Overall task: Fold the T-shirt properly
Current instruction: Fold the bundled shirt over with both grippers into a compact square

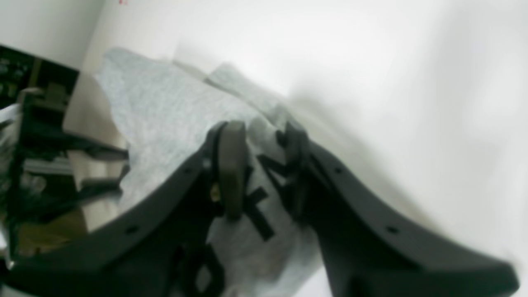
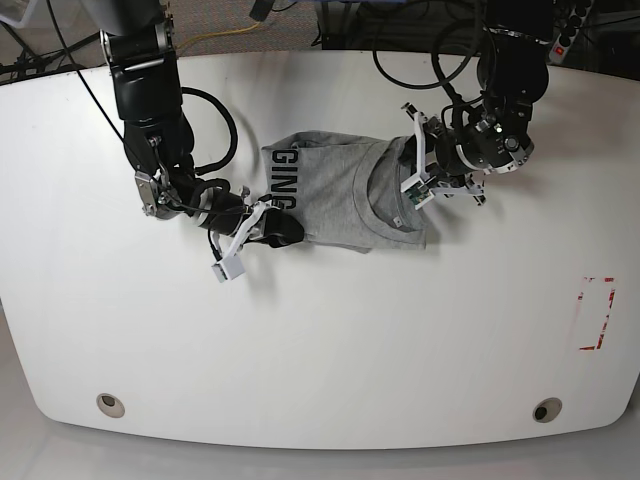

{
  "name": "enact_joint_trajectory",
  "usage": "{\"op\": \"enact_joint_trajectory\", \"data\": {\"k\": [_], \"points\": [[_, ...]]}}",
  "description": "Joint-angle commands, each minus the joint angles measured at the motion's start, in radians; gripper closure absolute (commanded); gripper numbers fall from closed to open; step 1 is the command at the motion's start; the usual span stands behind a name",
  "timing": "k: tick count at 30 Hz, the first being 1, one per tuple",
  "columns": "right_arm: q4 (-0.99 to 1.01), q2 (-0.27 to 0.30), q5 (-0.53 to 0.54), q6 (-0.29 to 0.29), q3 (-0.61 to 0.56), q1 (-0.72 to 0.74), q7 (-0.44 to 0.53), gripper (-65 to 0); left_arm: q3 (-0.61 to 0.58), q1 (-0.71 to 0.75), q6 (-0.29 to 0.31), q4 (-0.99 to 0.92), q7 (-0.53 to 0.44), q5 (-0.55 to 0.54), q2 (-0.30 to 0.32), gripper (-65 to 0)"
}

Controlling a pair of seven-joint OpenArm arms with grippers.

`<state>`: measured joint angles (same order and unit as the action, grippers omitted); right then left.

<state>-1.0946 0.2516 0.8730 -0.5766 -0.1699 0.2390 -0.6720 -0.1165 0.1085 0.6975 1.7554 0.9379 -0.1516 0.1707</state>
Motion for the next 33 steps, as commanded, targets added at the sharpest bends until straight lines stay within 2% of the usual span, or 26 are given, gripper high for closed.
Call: {"op": "enact_joint_trajectory", "data": {"k": [1, 5, 9, 13, 17, 22, 28, 31, 33], "points": [[-0.008, 0.042, 0.008, -0.007, -0.004, 0.039, 0.027, -15.7, 0.008, -0.011, 0.001, -0.010, -0.050, 0.001, 0.048, -18.3], [-0.091, 0.064, 0.013, -0.006, 0.005, 0.039, -0.015, -15.5, 0.011, -0.011, 0.001, 0.036, -0.050, 0.001, 0.077, -18.3], [-0.235, 0.067, 0.012, 0.000, 0.005, 0.018, -0.073, -15.4, 0.044, -0.010, 0.001, 0.128, -0.047, 0.001, 0.079, -18.3], [-0.315, 0.091, 0.007, 0.002, -0.001, 0.001, -0.074, -15.9, 0.053, -0.005, 0.001, 0.212, -0.047, 0.001, 0.074, -18.3], [-0.316, 0.104, -0.004, 0.004, 0.000, 0.003, -0.073, -15.4, 0.036, 0.030, 0.001, 0.220, -0.047, 0.001, 0.062, -18.3], [-0.318, 0.097, -0.243, 0.004, 0.005, 0.010, -0.071, -15.4, -0.102, 0.079, 0.001, 0.219, -0.047, 0.002, 0.048, -18.3], [-0.315, 0.001, -0.579, -0.009, 0.005, 0.036, -0.068, -15.4, -0.168, 0.127, 0.001, 0.196, -0.047, 0.008, 0.043, -18.3], [-0.315, -0.022, -0.679, -0.010, 0.005, 0.036, -0.030, -15.4, -0.167, 0.124, 0.001, 0.142, -0.050, 0.008, 0.042, -18.3], [-0.315, -0.027, -0.710, -0.027, 0.005, 0.035, -0.013, -15.4, -0.165, 0.121, 0.001, 0.108, -0.052, 0.008, 0.042, -18.3]]}}
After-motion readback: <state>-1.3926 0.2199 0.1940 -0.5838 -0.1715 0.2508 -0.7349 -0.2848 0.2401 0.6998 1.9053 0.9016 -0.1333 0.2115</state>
